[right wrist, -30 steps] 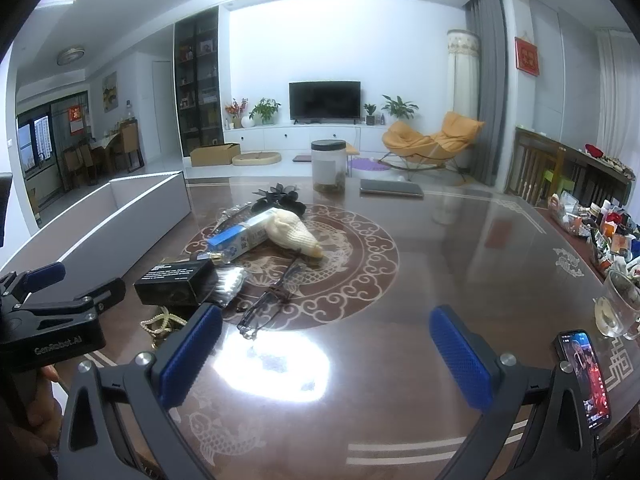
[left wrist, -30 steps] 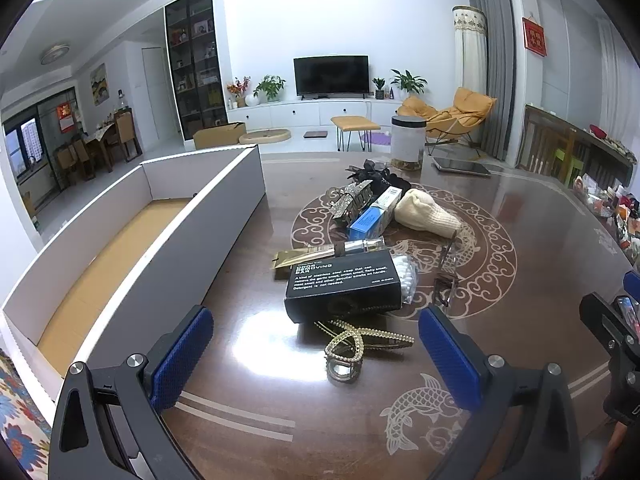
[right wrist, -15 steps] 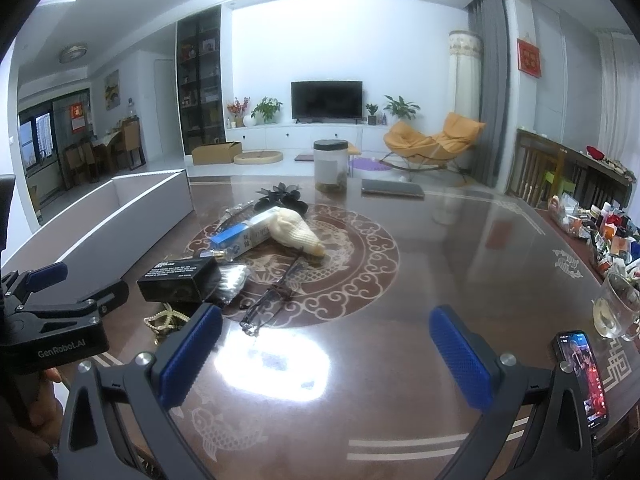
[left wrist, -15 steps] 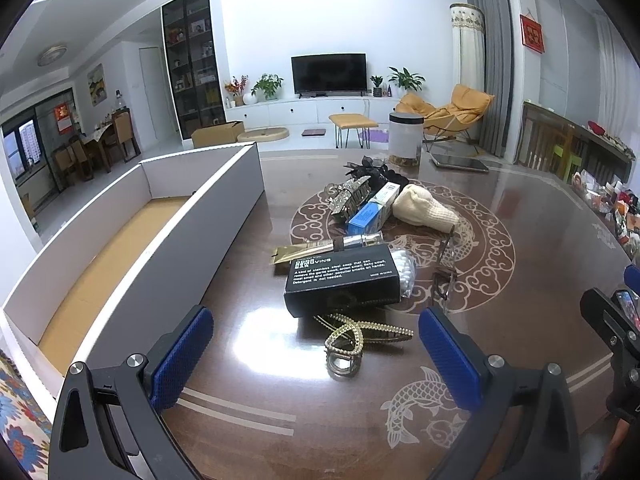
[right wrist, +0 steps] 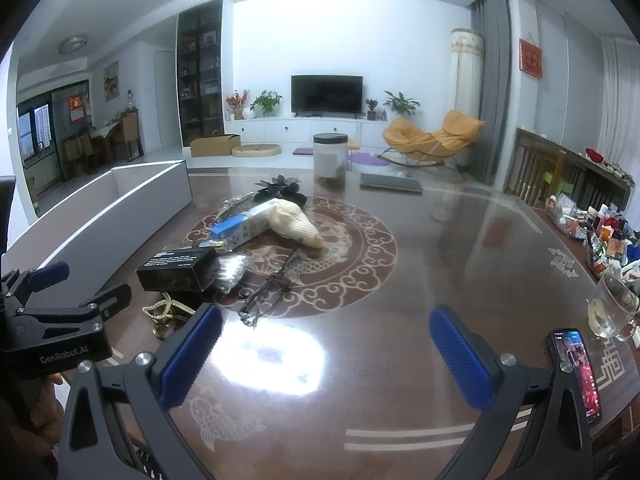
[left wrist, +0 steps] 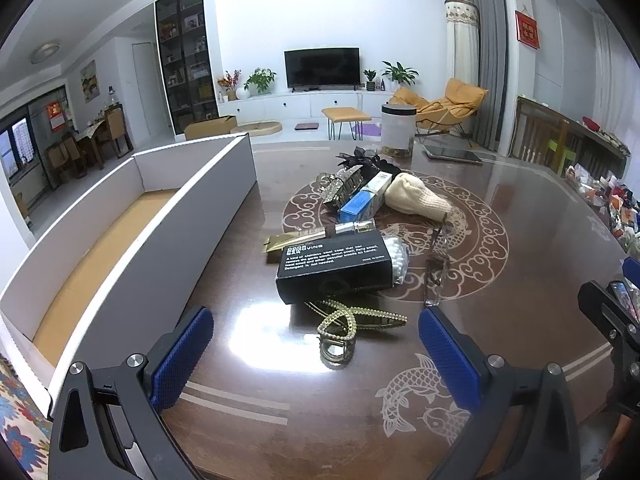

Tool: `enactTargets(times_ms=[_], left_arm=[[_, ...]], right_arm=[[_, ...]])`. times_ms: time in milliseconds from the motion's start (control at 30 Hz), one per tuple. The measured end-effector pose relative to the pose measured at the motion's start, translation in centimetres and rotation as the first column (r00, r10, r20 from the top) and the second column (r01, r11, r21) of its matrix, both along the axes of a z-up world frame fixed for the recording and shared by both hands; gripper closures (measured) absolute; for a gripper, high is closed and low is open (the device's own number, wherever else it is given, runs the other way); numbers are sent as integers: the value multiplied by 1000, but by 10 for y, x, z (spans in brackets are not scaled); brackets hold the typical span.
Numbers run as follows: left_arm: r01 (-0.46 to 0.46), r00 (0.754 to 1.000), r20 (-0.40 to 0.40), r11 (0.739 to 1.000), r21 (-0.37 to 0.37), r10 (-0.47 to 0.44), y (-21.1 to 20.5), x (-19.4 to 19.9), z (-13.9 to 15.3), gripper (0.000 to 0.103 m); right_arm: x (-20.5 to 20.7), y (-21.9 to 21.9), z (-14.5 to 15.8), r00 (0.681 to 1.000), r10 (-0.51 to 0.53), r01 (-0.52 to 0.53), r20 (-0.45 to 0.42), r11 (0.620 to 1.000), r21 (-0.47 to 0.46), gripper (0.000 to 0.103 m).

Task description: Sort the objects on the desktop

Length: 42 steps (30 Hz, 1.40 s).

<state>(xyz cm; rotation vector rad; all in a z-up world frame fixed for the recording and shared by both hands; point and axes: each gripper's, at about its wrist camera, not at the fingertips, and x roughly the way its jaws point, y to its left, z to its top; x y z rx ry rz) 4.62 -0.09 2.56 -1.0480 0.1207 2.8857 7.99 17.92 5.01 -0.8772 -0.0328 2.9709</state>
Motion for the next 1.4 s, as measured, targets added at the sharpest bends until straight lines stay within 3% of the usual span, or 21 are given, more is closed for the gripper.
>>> enactTargets(times_ms=[333, 600, 767, 900, 1033, 1167, 1400], left_arm=[[17, 998, 65, 1000, 17, -18, -22, -4, -13, 0], [16, 975, 221, 998, 63, -29, -55, -36, -64, 0], [36, 957, 287, 999, 33, -44, -67, -55, -78, 0], [83, 953, 290, 996, 20, -86, -71, -59, -72, 0], [114, 960, 261, 993, -34, -101, -67, -58, -66, 0], [130, 953, 276, 992, 5, -126, -64, -57, -71, 0], [106, 944, 307, 991, 75, -125, -37, -74, -83, 0]], right_arm=[[-4, -22, 3, 999, -11, 9, 45, 999, 38, 0], [-40, -50, -35, 984, -23, 11, 177, 998, 66, 0], [-74, -51, -59, 966, -63, 55, 251, 998, 36, 0], [-95, -48, -75, 959, -70, 74, 276, 997, -6, 0], [-108, -52, -94, 948, -49, 47, 316, 999, 16, 0], [-114, -47, -108, 936, -43, 23, 348, 998, 59, 0], [-106, -11, -117, 940, 27, -42, 340, 998, 38, 0]])
